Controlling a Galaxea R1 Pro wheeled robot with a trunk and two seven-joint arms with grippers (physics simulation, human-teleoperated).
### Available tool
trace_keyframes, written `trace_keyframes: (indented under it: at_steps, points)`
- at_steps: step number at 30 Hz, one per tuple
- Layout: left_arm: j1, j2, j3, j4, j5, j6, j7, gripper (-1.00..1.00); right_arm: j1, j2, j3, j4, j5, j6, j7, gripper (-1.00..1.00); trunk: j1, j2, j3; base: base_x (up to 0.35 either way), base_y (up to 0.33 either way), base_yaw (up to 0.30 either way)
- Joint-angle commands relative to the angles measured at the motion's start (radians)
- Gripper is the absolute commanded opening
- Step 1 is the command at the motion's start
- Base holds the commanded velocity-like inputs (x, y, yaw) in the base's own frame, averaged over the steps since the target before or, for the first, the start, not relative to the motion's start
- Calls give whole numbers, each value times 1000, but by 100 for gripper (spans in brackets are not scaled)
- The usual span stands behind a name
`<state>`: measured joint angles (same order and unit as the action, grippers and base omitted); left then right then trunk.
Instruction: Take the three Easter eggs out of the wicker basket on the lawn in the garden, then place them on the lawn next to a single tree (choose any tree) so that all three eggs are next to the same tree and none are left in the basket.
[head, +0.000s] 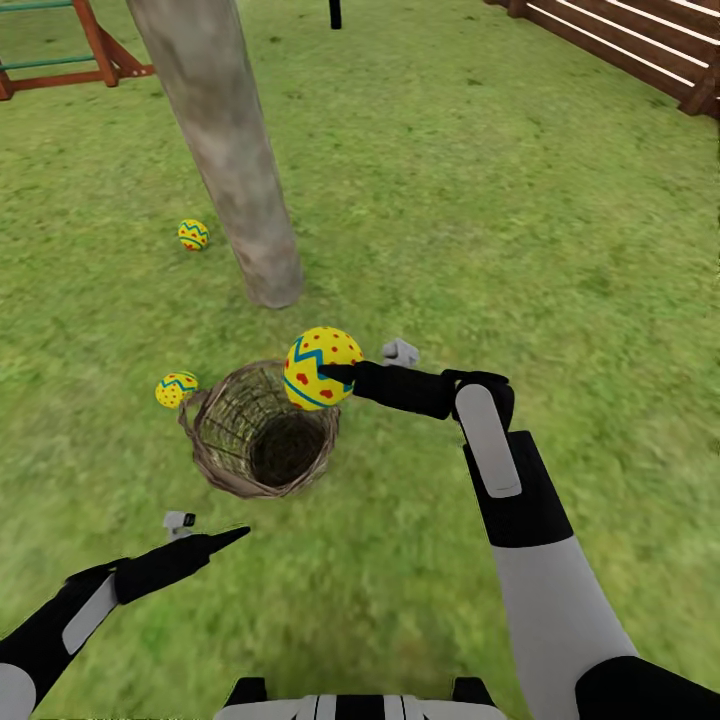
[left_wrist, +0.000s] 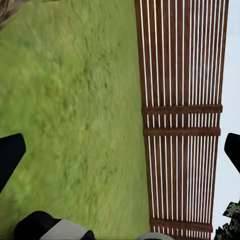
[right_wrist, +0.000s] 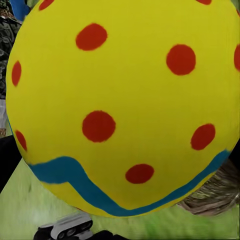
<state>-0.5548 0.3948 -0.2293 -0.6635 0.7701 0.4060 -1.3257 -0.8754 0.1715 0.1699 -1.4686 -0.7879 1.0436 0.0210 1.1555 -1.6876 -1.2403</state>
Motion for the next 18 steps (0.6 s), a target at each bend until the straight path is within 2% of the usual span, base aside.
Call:
trace_keyframes:
  at_steps: [1,8,18]
  points:
    - [0,1,-6,-1,9,10,-1,100,0,0,0,0,2,4,3,-100,0,0,0,-93,-299,0]
    - [0,1,-26,-1,9,11,-1,100,0,0,-1,-1,1,4,4,-100,0,0,0,-93,-299,0]
    - [0,1,-27,-1,11,11,-1,100,0,0,0,0,2,4,5,-100,0,0,0,-39,-301,0]
